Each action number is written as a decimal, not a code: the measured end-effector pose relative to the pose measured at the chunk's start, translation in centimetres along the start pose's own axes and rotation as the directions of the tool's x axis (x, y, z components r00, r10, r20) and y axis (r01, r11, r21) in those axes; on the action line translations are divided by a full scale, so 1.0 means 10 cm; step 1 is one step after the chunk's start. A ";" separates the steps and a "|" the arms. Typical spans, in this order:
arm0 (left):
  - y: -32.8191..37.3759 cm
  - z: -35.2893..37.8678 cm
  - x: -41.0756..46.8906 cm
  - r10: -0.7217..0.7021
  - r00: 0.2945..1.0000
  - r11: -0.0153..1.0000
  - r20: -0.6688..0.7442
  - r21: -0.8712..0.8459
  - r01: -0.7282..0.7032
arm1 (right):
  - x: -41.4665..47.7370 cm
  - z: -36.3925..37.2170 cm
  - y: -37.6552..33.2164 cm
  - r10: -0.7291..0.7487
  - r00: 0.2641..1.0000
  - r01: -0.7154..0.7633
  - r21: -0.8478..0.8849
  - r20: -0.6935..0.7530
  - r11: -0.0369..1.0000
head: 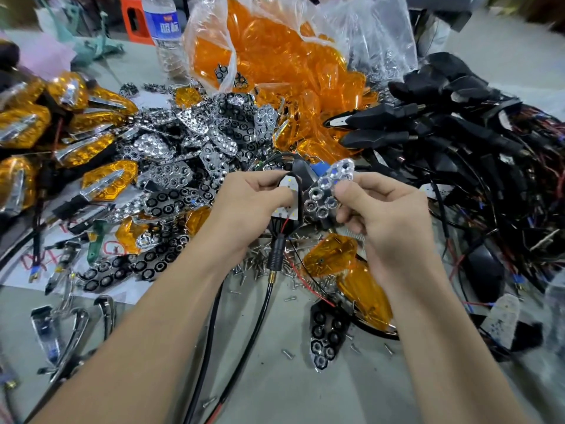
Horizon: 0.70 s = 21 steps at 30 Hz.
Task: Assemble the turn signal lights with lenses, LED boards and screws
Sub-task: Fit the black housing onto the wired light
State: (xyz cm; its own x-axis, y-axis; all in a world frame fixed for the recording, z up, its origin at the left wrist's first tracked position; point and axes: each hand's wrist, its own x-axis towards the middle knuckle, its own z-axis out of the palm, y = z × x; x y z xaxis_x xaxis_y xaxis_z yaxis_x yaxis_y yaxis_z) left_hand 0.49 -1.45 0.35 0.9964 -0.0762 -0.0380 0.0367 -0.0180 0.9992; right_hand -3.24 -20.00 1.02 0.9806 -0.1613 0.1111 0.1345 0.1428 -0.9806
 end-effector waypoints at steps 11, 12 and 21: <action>0.08 -0.02 -0.05 -0.149 0.980 0.961 0.132 -0.214 0.175 | -0.08 0.29 0.09 -0.016 0.998 0.029 -0.251 0.053 0.968; 0.08 -0.02 -0.05 -0.157 0.977 0.959 0.147 -0.215 0.186 | -0.08 0.28 0.09 -0.029 0.998 0.040 -0.251 0.049 0.967; 0.08 -0.03 -0.05 -0.130 0.980 0.970 0.152 -0.187 0.158 | -0.06 0.22 0.07 -0.051 0.997 0.069 -0.358 0.060 0.931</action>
State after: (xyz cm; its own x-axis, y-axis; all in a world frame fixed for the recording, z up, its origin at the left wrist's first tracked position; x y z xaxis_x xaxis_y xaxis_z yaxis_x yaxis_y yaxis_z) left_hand 0.07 -1.09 1.13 0.9597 -0.2241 -0.1699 0.2075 0.1566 0.9656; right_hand -3.41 -17.67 0.61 0.9793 -0.1099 0.1701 0.1418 -0.2276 -0.9634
